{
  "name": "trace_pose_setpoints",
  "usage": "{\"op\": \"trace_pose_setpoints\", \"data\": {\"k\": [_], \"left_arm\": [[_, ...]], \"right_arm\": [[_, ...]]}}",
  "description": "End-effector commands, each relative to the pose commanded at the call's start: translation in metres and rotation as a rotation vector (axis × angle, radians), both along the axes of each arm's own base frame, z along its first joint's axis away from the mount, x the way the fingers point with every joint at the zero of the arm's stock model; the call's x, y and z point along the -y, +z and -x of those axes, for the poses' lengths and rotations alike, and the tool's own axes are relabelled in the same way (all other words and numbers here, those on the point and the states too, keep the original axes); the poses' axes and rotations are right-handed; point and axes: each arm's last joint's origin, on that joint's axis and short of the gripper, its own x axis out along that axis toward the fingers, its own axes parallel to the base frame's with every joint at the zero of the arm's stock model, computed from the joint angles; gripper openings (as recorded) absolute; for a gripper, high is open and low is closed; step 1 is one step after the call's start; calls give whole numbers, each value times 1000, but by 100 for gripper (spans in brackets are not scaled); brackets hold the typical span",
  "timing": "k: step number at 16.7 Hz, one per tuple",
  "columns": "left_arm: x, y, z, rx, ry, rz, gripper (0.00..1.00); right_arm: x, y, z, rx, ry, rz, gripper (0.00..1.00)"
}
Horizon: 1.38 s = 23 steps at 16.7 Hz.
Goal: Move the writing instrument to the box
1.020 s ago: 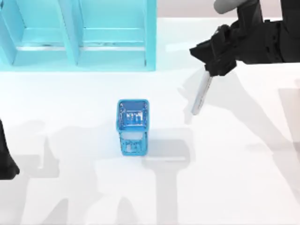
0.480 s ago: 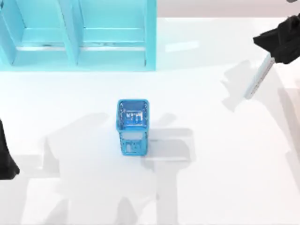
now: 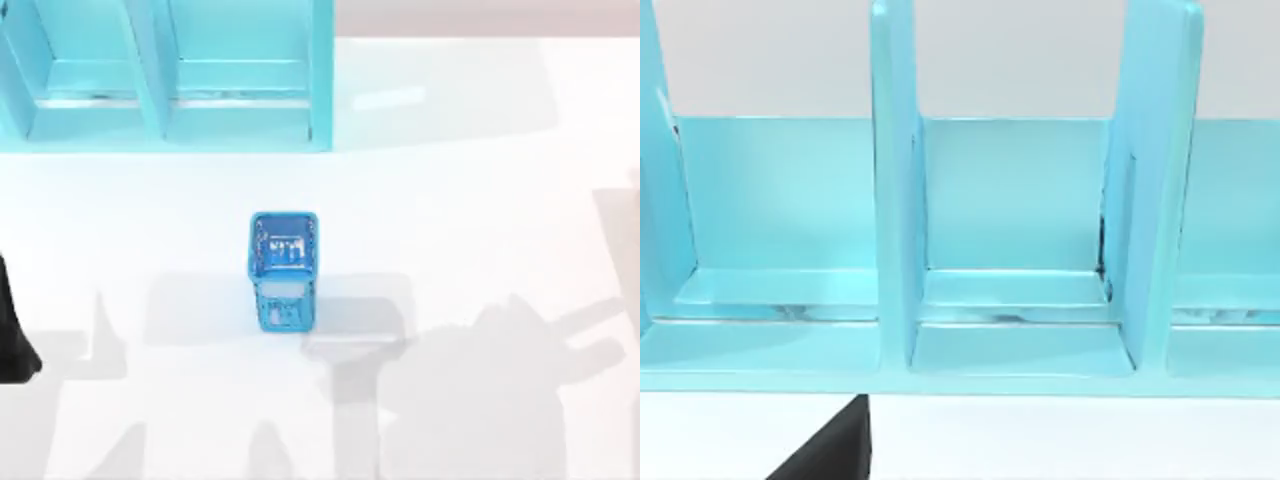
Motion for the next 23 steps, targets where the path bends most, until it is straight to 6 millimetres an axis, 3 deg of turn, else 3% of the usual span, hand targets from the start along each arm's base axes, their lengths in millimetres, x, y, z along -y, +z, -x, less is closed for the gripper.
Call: {"op": "trace_pose_setpoints", "data": {"k": [3,6,10,19,23], "left_arm": [[0,0,0,0,0,0,100],[0,0,0,0,0,0,100],[0,0,0,0,0,0,100],[0,0,0,0,0,0,100],[0,0,0,0,0,0,100]], "right_arm": [[21,3,31,11,-69,30,0],[25,4,41,15,-87,41,0],[25,3,39,12,-85,40,0],[18,-50,18,25,-86,48,0],[18,-56,17,15,-88,41,0]]}}
